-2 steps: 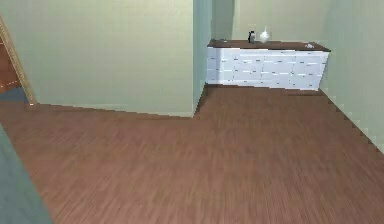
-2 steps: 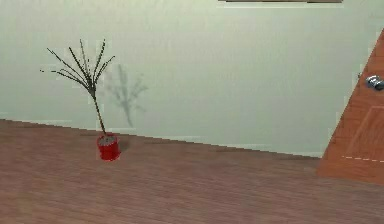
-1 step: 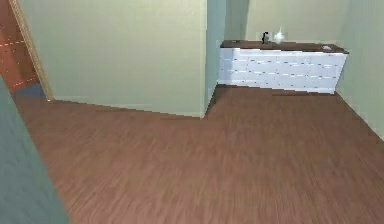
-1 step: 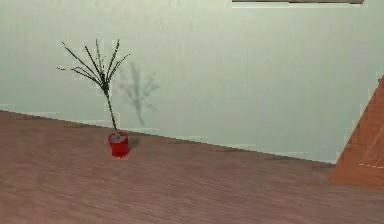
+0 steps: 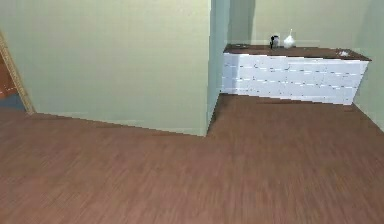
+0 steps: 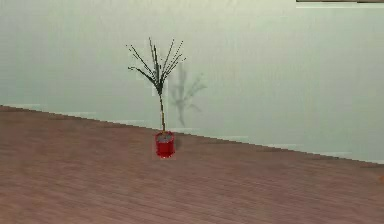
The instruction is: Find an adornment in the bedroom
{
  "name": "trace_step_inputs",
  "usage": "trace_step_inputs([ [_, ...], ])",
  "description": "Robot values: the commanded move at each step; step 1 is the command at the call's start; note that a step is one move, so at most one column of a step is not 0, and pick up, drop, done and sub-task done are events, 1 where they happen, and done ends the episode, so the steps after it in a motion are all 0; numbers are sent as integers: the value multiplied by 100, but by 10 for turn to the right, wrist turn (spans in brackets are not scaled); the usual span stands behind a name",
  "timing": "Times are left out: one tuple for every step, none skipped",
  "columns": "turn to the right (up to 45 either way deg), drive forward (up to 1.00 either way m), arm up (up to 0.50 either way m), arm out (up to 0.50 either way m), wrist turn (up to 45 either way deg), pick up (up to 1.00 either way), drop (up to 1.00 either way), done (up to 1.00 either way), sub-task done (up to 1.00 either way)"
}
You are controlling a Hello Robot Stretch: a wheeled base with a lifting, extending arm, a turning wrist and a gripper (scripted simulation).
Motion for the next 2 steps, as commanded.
trace_step_inputs([
  [-300, 0, 0, 0, 0, 0, 0, 0, 0],
  [0, 30, 0, 0, 0, 0, 0, 0, 0],
])
